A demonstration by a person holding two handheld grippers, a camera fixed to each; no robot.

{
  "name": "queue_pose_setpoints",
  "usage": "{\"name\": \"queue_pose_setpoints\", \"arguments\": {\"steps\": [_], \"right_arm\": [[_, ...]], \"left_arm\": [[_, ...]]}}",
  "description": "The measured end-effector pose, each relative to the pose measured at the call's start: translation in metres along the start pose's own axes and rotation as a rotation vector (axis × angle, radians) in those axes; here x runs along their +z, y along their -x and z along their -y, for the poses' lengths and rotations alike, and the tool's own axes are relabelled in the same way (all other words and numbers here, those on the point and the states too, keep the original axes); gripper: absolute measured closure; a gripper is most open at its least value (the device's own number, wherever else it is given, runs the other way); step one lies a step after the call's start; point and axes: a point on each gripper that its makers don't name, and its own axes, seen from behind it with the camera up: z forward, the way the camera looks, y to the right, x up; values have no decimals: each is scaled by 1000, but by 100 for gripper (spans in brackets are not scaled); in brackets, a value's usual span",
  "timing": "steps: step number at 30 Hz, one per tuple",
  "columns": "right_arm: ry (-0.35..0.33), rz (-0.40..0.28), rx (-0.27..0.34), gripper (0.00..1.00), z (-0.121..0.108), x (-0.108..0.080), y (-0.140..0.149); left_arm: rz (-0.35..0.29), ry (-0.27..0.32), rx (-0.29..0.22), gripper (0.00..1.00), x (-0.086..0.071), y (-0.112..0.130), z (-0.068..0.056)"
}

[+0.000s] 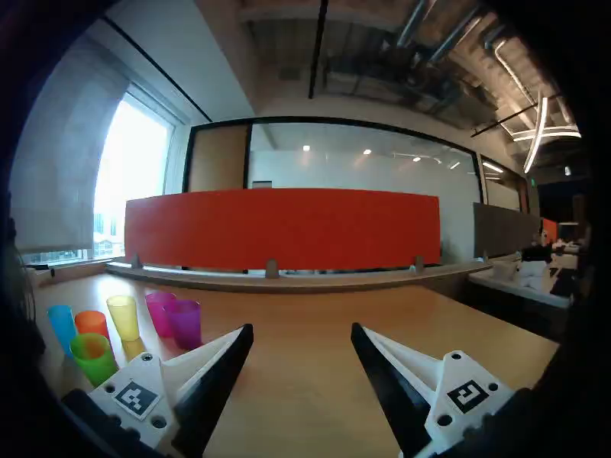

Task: Pour water

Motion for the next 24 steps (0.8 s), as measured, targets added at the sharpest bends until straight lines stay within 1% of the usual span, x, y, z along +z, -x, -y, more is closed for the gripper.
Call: {"name": "queue_pose_setpoints", "arguments": {"steps": [24], "right_arm": [[-7, 2, 0, 0, 2, 1, 0]], "left_arm": [[0, 0, 0, 14, 0, 0, 0]]}}
